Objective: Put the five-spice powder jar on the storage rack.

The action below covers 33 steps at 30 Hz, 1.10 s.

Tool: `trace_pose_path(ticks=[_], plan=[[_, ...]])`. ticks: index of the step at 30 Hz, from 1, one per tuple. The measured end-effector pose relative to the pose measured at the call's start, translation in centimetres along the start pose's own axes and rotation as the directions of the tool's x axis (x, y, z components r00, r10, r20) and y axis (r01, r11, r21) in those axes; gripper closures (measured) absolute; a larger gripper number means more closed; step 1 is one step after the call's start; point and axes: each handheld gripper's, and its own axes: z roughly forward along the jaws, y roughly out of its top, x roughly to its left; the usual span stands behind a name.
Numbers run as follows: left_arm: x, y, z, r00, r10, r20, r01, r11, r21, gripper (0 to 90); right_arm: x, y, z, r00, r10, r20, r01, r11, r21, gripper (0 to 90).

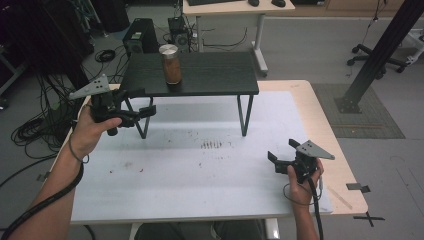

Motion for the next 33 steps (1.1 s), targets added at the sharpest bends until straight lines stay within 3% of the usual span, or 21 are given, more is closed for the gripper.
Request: trace_pose_path(ticks=[17,33], plan=[[-0.3,-2.3,-0.2,0.9999,-0.010,0.008,0.010,0.9994,0.034,12.5,0.1,0.0,0.1,1.0000,-0.005,0.004,0.005,1.000,0.010,3.6],[-1.1,-2.9,-0.7,1.0000,-0.003,0.005,0.003,0.9991,0.043,12.4,0.1,0.0,0.1,1.0000,-0.006,0.003,0.006,1.000,0.011,3.6]])
